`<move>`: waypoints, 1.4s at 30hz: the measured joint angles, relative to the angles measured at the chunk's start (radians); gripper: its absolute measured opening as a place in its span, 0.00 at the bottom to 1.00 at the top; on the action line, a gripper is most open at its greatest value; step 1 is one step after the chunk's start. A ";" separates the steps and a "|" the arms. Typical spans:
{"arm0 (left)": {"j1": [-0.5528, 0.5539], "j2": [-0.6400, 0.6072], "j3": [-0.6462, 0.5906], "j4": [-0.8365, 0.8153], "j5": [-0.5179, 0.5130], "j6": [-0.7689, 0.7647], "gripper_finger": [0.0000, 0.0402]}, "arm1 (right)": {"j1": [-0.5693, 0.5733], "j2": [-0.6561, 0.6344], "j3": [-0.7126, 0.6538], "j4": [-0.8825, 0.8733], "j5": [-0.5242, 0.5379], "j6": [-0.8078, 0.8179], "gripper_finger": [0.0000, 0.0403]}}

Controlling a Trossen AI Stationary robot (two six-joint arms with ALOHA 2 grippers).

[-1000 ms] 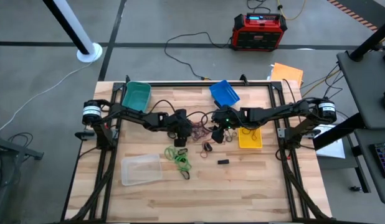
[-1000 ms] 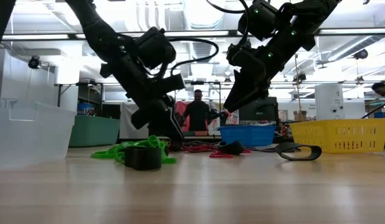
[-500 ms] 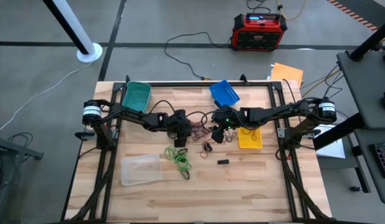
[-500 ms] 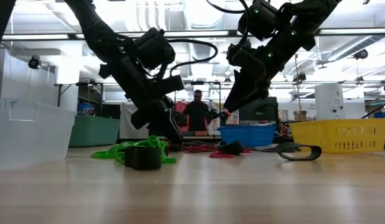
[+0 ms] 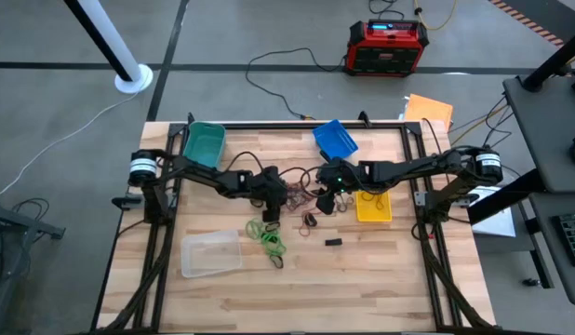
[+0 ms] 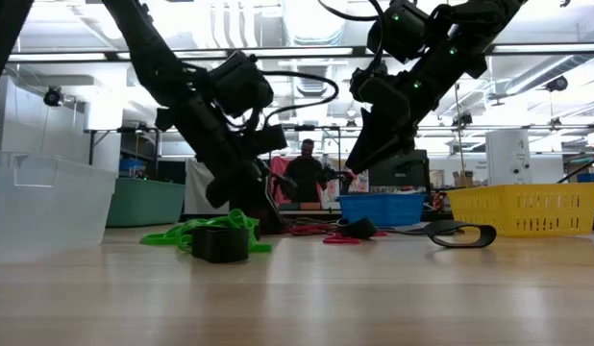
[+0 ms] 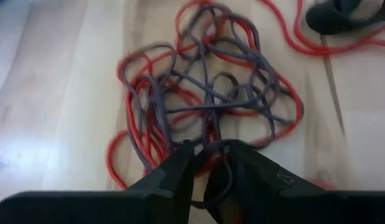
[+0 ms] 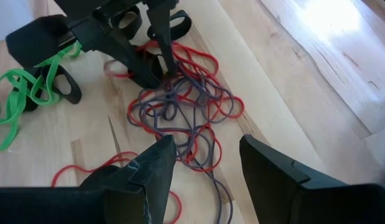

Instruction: Sort rubber bands into baskets

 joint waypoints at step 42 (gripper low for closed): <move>-0.081 -0.345 -0.009 -0.041 -0.201 -0.005 0.00 | 0.000 0.000 -0.017 0.001 -0.003 0.000 0.43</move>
